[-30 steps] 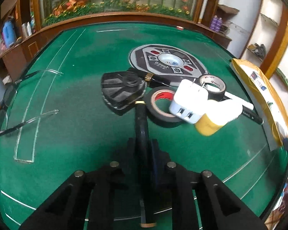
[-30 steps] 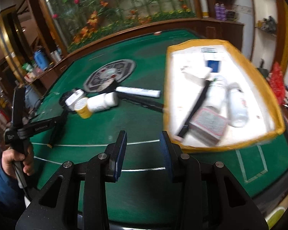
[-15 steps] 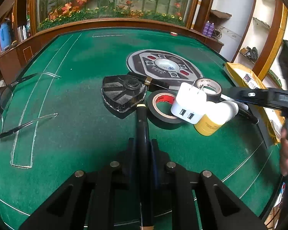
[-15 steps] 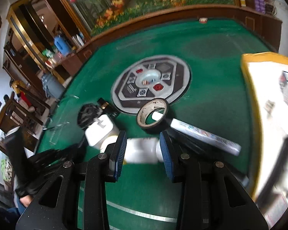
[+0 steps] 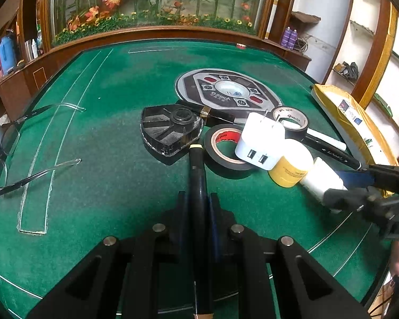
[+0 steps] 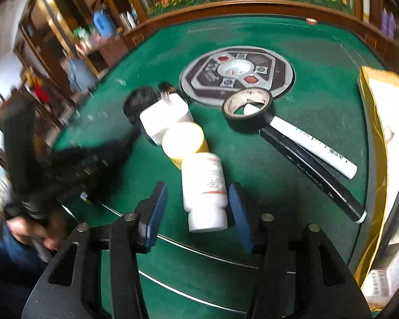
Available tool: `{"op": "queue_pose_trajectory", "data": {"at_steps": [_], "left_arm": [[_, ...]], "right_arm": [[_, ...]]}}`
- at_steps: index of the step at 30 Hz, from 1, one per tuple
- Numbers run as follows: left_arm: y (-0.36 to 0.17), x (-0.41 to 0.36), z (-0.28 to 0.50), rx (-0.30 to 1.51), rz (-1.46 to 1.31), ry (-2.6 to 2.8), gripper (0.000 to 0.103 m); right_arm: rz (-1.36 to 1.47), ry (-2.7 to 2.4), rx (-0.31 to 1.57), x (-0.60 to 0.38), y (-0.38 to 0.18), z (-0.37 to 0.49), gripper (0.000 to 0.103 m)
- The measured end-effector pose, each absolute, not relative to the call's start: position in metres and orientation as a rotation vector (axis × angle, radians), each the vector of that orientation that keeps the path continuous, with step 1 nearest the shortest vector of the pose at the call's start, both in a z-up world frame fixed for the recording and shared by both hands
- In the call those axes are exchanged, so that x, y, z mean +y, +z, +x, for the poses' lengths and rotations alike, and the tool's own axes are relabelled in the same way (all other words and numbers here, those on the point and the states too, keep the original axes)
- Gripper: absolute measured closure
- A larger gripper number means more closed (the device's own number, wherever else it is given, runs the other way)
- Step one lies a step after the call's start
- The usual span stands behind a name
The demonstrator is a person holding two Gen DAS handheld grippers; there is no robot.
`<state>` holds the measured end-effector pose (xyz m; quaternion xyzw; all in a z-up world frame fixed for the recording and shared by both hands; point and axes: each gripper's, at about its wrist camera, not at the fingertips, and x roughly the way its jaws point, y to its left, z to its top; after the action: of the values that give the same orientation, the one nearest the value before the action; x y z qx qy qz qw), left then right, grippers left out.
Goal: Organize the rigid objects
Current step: 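Grasp another black marker with the left tool while the right grasps a white bottle, then lift the marker and bottle and carry both toward the tray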
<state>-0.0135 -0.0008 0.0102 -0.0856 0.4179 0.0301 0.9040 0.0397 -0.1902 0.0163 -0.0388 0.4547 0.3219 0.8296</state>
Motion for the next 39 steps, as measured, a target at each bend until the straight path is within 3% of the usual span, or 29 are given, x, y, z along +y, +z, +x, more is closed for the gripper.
{"op": "queue_pose_trajectory", "data": {"at_steps": [4, 5, 39], "left_arm": [[0.01, -0.001, -0.013, 0.862, -0.186, 0.059, 0.089], [0.01, 0.0, -0.014, 0.861, -0.192, 0.057, 0.089], [0.034, -0.008, -0.027, 0.731, -0.341, -0.127, 0.089]], "right_arm": [[-0.129, 0.639, 0.922, -0.185, 0.012, 0.04, 0.055], [-0.132, 0.632, 0.92, -0.185, 0.012, 0.039, 0.061], [0.048, 0.598, 0.853, -0.222, 0.015, -0.01, 0.061]]}}
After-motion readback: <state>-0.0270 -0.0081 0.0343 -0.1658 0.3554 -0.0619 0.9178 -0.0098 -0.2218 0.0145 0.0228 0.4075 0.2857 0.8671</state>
